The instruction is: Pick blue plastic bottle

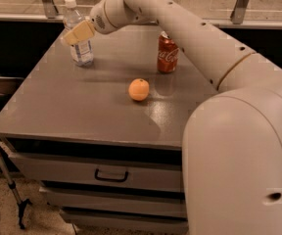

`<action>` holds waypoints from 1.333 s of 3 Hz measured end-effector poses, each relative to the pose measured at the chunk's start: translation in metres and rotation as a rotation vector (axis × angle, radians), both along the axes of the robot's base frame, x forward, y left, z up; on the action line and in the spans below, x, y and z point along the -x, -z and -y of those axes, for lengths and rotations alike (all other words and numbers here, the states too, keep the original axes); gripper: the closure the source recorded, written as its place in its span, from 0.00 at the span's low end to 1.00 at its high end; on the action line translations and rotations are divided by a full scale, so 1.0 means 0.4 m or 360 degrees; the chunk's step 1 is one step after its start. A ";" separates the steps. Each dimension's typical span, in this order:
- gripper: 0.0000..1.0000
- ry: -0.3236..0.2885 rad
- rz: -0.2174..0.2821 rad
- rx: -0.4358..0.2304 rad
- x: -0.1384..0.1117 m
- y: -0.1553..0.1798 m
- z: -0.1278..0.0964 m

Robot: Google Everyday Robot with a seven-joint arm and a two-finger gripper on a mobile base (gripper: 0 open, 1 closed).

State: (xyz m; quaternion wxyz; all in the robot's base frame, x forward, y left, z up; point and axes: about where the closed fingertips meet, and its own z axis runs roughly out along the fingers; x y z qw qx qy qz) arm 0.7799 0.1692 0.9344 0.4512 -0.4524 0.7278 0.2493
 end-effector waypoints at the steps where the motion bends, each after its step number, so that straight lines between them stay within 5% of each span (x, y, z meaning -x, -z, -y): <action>1: 0.00 0.0020 0.0073 -0.0070 -0.004 -0.005 -0.035; 2: 0.05 0.0030 0.0132 -0.0128 -0.009 -0.001 -0.072; 4: 0.45 0.0016 0.0188 -0.0144 -0.016 0.000 -0.104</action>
Offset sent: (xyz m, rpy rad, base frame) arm 0.0073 0.0398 0.0027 0.1256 -0.1342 -0.0351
